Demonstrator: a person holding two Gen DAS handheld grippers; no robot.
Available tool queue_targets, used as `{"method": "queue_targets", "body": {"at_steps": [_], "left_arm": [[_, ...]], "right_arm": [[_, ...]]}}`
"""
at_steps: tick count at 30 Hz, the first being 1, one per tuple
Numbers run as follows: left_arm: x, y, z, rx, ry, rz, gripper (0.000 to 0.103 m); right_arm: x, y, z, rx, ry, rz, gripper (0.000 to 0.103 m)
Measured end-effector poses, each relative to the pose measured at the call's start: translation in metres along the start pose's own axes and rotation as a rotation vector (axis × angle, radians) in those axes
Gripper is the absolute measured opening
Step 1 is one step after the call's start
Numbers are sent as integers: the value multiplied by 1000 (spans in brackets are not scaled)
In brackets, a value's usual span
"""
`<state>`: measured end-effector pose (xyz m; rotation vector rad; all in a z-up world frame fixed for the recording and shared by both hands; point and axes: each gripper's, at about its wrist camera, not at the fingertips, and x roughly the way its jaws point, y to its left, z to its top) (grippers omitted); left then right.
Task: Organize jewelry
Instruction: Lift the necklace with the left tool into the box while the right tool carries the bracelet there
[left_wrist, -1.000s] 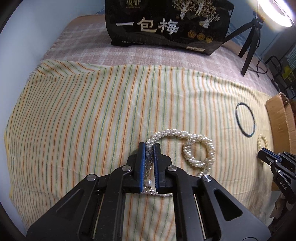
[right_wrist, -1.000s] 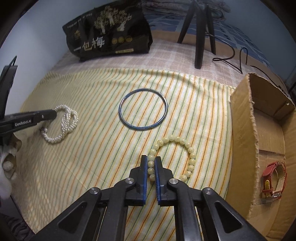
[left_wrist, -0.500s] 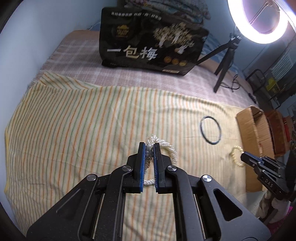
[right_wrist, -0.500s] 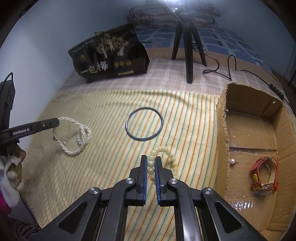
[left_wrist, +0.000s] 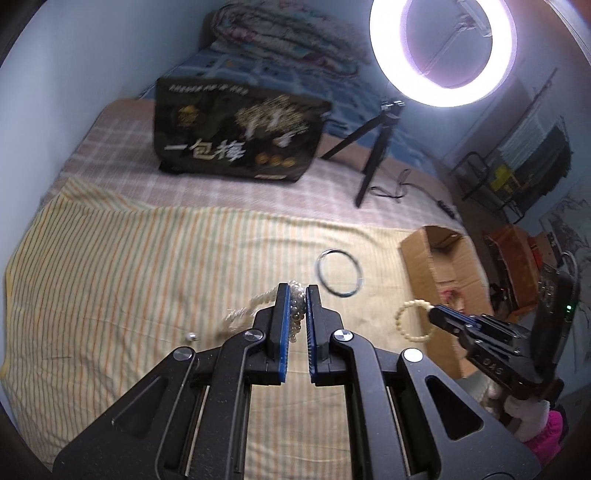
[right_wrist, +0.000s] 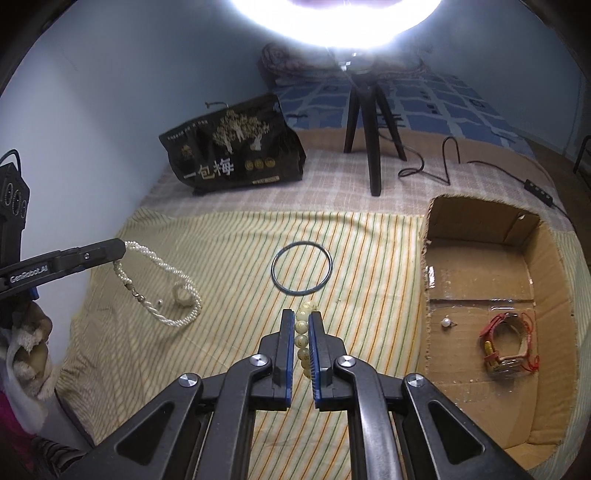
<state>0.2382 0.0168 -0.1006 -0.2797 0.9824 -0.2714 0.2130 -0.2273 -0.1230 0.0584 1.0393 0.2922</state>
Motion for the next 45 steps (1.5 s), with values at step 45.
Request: {"method": "queue_targets", "body": {"at_steps": [45], "left_arm": [[-41,-224,29,268,-117,-238,5]], "right_arm": [[-139,-154,-34,182,-172,-142,5]]}}
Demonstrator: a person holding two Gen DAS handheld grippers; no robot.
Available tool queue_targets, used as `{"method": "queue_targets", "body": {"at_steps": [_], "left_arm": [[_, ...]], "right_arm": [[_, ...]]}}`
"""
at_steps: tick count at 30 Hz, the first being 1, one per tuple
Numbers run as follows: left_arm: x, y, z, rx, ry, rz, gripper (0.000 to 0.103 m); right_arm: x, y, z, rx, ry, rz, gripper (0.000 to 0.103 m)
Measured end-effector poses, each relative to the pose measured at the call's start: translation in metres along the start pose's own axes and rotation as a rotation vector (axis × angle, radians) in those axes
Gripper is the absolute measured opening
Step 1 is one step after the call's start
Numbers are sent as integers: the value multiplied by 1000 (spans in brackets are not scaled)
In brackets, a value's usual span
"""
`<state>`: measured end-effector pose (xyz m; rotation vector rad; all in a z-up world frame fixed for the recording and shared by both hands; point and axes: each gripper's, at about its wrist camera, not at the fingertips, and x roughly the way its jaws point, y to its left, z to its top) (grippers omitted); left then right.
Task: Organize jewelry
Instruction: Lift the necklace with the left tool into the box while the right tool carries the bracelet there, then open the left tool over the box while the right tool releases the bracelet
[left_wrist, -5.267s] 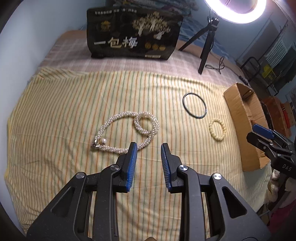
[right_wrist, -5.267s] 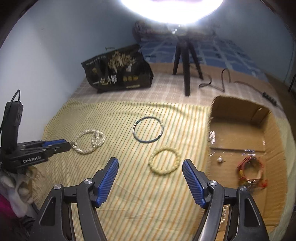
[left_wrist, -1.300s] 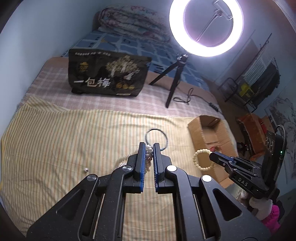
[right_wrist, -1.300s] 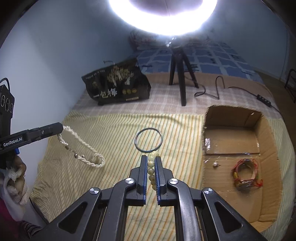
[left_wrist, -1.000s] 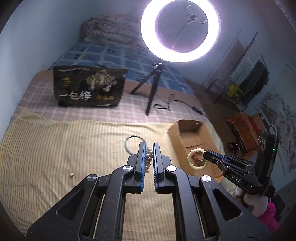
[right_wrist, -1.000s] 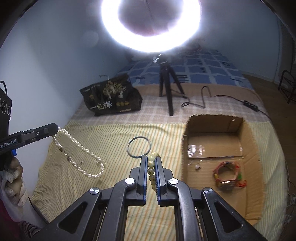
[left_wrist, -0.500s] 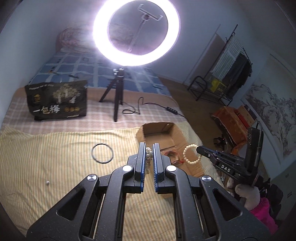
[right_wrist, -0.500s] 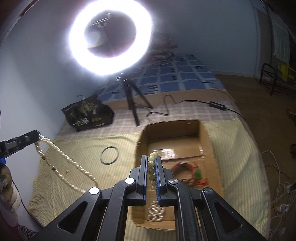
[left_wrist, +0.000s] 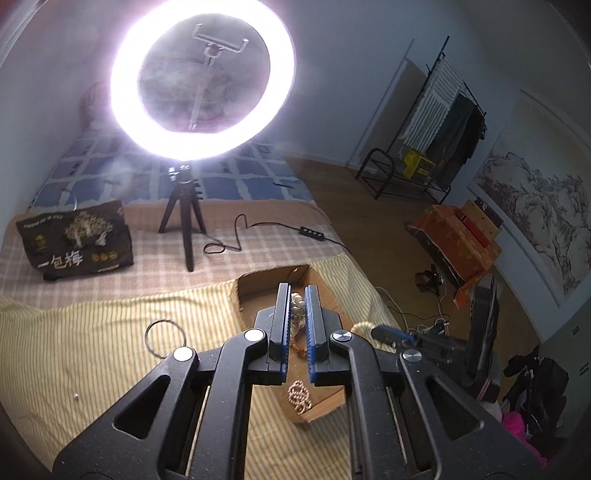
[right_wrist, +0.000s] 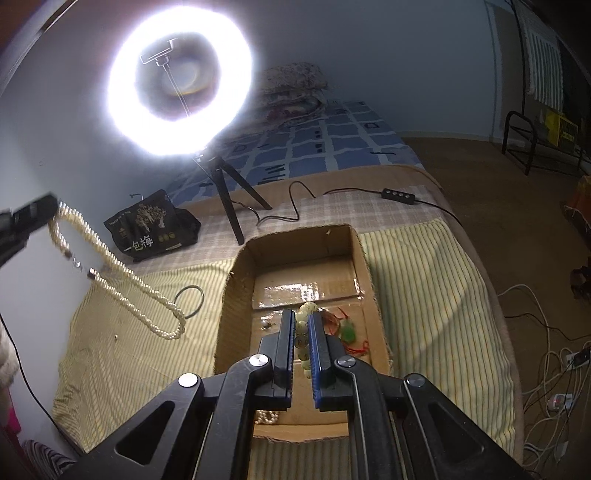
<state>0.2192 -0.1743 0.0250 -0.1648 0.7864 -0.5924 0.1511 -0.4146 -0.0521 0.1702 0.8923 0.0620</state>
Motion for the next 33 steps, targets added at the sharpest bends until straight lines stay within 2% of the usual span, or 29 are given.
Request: {"method": "queue_targets", "body": {"at_steps": [9,15,23,33], "left_arm": [[36,-24,16,19,22,-10,5],[71,-36,19,42,52,21,5],[112,-40,21,52,81,64,5],[140,-38,19,46,107,81,5]], "right_arm": [[1,-19,-9,12,31,11,5],[5,-24,-14,5,53,22,5],[17,-21,-19,-9,89,38,5],[32,-15,-24,-22,121,40,5]]}}
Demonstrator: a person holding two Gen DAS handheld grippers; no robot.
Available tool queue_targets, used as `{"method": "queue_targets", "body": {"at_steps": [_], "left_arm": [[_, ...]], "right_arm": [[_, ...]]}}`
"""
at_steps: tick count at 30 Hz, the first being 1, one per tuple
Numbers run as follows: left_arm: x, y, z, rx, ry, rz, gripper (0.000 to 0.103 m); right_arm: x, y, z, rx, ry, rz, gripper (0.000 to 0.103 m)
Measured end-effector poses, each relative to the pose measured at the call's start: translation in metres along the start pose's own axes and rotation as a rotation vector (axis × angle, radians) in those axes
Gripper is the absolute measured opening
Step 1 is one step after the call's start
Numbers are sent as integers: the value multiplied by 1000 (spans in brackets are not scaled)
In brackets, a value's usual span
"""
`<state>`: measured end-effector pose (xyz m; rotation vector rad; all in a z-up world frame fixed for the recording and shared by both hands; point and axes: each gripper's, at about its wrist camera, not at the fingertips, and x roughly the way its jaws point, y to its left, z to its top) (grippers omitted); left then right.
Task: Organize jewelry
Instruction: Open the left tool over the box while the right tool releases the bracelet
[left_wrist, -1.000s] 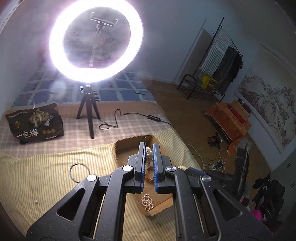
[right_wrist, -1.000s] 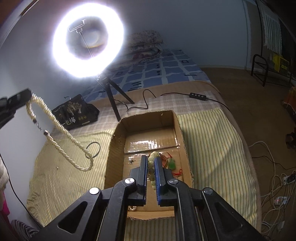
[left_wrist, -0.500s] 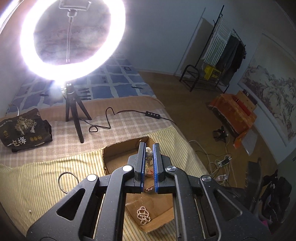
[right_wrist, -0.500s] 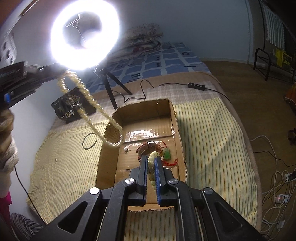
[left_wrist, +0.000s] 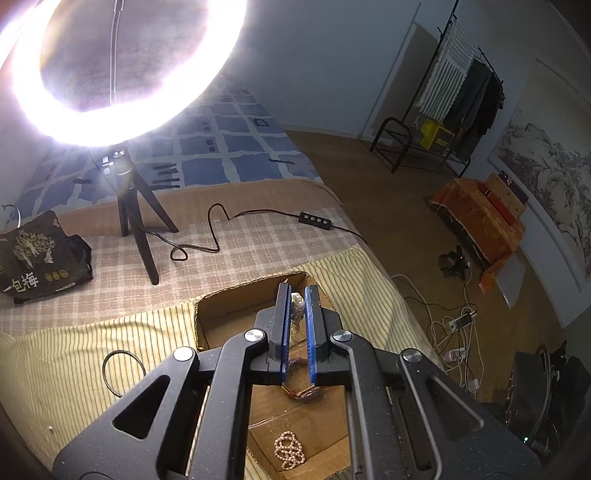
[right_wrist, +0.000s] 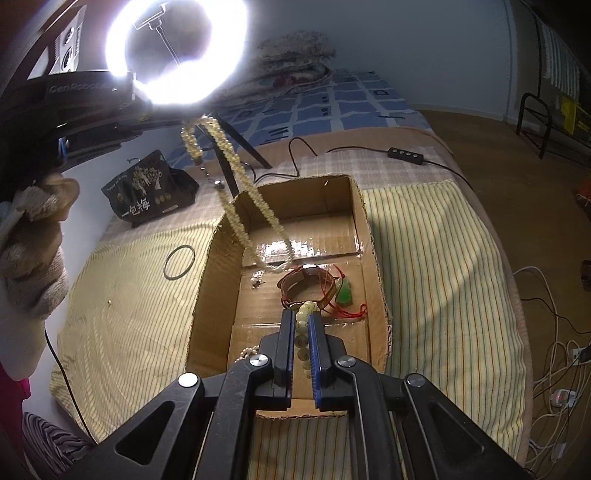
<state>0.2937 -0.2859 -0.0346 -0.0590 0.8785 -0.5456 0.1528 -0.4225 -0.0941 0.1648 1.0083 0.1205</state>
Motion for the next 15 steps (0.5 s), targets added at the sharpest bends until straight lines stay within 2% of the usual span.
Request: {"method": "queue_targets", "body": {"at_steps": [3,5,6,7,8,9,10,11,15], "left_arm": [[5,-1,-2,7,13,-1,5],[6,-2,-2,14,18,-6,5],[6,-3,-2,18,14,2,5],[6,-3,-2,21,14,9,7],[5,-3,-2,20,17,3,10],[5,-2,-3,19,21,0,23],[4,-2,-3,19,19,-1,36],[2,-2,-4,22,10,2,37],[-2,-1,-6,26,12,5,37]], "right_arm": [[3,1,0,0,6,1,5],[4,3,0,-4,6,5,10],[4,4,0,-9,3,4,26],[3,5,0,-12,-1,3,36],[2,7,0,-16,-11,0,52],[1,8,0,-21,-17,-2,59],[0,10,0,-28,-23,-4,74],[0,12,0,-33,-29,-11,84],[-1,20,0,-69,-40,-26,86]]}}
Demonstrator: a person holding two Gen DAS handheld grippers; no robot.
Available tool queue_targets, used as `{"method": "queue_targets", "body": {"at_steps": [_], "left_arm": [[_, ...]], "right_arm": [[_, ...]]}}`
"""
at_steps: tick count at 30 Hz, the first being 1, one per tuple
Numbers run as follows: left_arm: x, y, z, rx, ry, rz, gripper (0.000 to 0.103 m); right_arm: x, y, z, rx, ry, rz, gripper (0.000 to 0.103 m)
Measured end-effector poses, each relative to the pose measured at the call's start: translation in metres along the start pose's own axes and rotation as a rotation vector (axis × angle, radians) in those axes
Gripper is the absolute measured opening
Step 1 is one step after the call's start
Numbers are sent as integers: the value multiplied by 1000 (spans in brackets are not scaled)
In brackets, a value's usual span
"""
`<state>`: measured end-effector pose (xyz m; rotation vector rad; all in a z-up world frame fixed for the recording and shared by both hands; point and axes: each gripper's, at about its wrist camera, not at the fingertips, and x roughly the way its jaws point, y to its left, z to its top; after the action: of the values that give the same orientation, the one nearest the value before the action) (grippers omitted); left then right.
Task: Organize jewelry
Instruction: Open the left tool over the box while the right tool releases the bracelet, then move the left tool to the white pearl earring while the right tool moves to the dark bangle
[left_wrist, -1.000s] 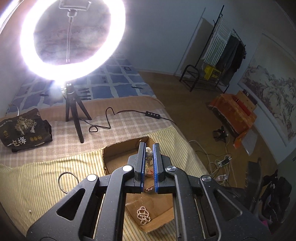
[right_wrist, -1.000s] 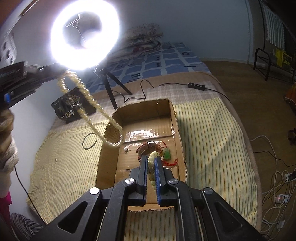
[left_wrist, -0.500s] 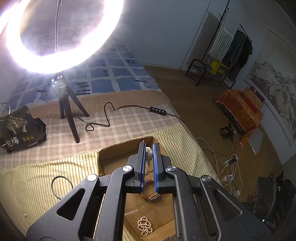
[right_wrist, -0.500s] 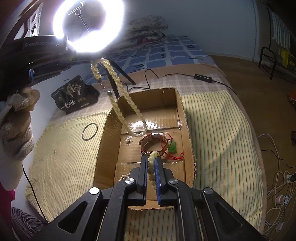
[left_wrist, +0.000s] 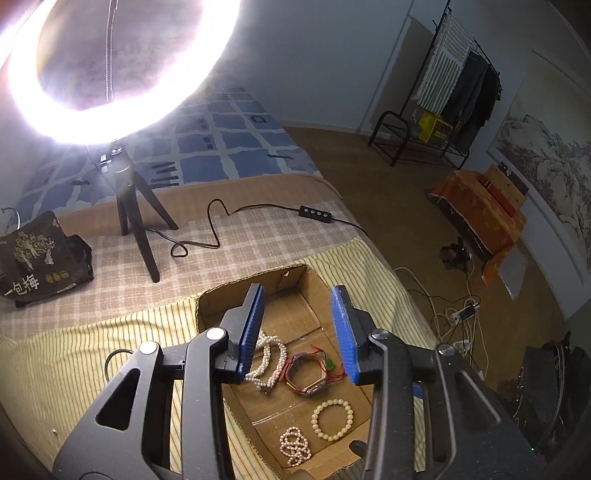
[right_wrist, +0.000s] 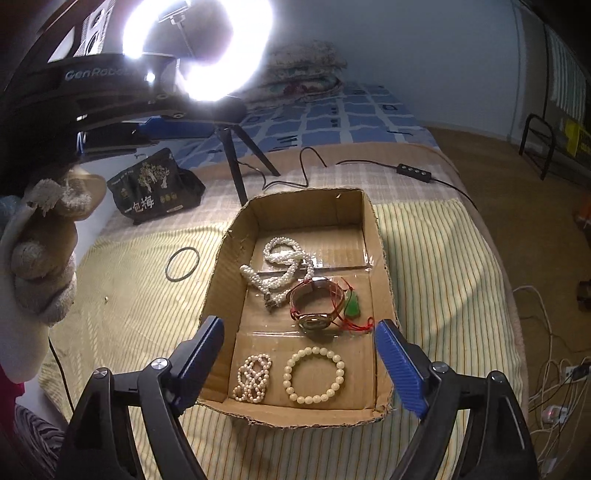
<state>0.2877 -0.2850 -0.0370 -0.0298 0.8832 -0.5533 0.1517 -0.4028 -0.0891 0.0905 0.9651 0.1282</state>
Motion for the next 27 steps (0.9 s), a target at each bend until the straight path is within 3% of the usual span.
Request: {"method": "queue_targets", "body": {"at_steps": [12,27], "left_arm": [[-26,21,-7,-1,-18,39,37],[-99,143,-40,-130,-66,172,37]], "right_arm": [[-5,9,2,-10,-21,11,86],[-6,28,9,-9,-52,43,86]]}}
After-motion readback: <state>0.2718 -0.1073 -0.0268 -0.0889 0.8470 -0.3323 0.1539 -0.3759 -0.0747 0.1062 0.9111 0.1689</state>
